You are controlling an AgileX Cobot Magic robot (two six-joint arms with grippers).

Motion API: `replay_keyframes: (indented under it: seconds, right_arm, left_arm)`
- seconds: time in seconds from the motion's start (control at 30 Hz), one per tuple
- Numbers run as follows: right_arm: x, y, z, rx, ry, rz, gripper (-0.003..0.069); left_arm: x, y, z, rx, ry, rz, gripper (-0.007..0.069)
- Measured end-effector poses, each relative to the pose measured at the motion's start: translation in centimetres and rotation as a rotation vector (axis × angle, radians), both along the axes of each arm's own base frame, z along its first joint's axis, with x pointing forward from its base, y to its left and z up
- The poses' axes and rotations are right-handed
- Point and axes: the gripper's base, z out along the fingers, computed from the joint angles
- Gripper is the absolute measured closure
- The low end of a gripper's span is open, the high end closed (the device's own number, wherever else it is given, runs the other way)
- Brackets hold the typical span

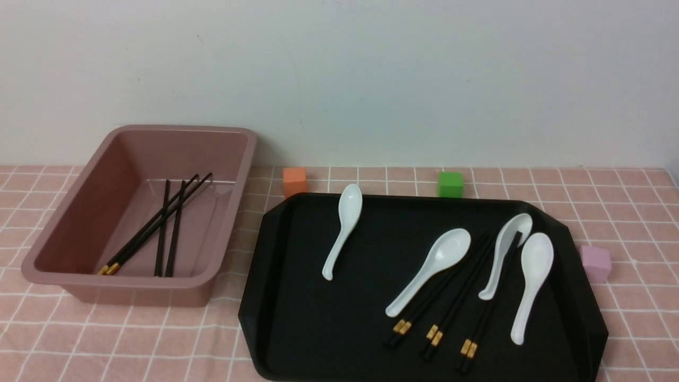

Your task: On pink tablecloth take chopsticks from black tray and put them in box.

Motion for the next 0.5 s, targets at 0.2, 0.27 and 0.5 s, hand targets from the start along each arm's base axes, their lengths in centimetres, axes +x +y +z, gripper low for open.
replay_keyframes:
  seconds: [0.2,0.27,0.5]
  right_arm:
    - [0.0,0.0,0.0,0.0,0.0,0.0,0.0419]
    - [0.0,0.0,0.0,0.0,0.0,0.0,0.0419]
    - [0.0,0.0,0.0,0.0,0.0,0.0,0.0419]
  left_arm:
    - [0.0,0.0,0.0,0.0,0.0,0.0,0.0595]
    - [0.0,0.0,0.0,0.0,0.0,0.0,0.0595]
    - [0.0,0.0,0.0,0.0,0.0,0.0,0.059]
